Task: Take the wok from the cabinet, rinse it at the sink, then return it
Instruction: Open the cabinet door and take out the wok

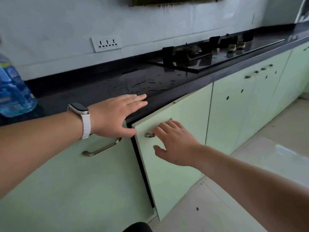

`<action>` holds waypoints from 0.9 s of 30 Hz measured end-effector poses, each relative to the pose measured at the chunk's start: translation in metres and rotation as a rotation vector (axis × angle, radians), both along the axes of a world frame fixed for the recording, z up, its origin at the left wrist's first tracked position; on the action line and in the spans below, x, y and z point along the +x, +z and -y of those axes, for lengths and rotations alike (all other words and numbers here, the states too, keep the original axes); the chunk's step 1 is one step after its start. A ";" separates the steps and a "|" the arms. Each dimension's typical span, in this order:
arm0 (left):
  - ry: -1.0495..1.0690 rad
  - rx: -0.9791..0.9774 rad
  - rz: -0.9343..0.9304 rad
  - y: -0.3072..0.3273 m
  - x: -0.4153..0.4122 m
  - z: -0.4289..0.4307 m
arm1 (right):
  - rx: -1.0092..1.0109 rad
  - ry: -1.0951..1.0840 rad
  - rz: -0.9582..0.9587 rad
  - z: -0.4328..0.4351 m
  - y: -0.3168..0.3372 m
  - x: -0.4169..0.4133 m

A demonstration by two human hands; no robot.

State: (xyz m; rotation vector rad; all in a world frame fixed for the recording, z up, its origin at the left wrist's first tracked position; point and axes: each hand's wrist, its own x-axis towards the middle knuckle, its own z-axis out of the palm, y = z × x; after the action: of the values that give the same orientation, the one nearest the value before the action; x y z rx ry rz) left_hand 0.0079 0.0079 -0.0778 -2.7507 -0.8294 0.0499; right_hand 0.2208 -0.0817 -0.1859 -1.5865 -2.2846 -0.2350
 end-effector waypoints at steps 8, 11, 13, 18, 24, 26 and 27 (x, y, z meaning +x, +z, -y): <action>-0.092 0.159 -0.039 0.000 0.005 0.019 | -0.053 0.017 -0.006 0.021 0.006 0.013; -0.176 0.202 0.001 -0.010 0.013 0.030 | -0.055 0.029 0.002 0.027 0.008 0.018; -0.210 0.210 0.019 -0.018 0.018 0.035 | -0.041 0.028 0.008 0.032 0.007 0.021; -0.281 0.120 0.156 -0.039 0.025 0.043 | -0.042 0.030 -0.039 0.051 0.010 0.036; -0.444 -0.012 0.309 -0.061 0.050 0.051 | -0.019 0.024 -0.046 0.085 0.010 0.060; -0.496 -0.050 0.358 -0.069 0.063 0.055 | -0.031 0.003 -0.017 0.098 0.010 0.072; -0.521 -0.058 0.380 -0.072 0.070 0.059 | -0.036 -0.007 -0.003 0.105 0.010 0.079</action>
State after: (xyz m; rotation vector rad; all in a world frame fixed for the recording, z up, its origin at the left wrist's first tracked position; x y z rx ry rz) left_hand 0.0780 -0.0506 -0.1503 -2.9823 -0.1606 -0.5686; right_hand 0.3000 -0.1862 -0.1758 -1.6118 -2.2930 -0.1944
